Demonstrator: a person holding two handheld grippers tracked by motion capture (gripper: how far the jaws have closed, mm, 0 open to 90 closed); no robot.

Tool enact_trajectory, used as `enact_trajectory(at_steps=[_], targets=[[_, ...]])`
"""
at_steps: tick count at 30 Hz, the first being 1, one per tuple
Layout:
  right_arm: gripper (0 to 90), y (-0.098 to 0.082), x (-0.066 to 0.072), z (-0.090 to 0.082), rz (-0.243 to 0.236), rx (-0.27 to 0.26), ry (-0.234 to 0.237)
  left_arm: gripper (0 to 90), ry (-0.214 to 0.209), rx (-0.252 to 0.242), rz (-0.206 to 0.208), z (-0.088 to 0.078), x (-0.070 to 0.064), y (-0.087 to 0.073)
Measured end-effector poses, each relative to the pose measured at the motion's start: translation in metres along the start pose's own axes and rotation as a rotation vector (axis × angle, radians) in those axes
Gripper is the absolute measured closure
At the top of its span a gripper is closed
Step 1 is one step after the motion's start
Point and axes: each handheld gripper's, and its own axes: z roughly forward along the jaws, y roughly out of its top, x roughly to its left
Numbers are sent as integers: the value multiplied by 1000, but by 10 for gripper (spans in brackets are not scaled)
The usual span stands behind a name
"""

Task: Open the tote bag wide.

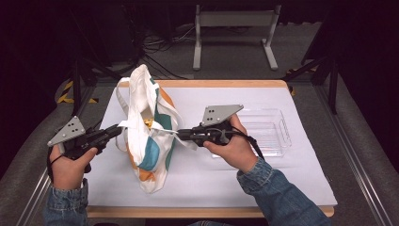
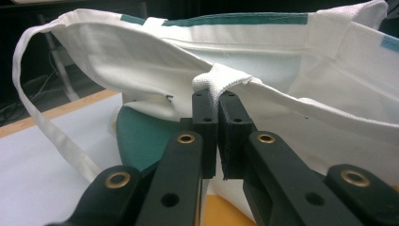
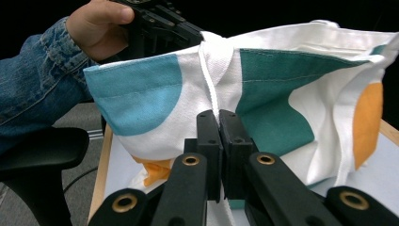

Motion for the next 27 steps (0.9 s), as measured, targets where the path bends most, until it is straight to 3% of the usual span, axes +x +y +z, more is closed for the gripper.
enact_trajectory(at_steps=[9,23,27], targets=[[877,-16,1,-20,54,-34,-15,873,25,16,-8,-16,4,-2],[876,-44,2,-35,117,-25,-42,871,46,41,-18,-30,8,-4],[877,-52,1,-36,139,-12,-43,871,68,21,-26,-35,10,-4]])
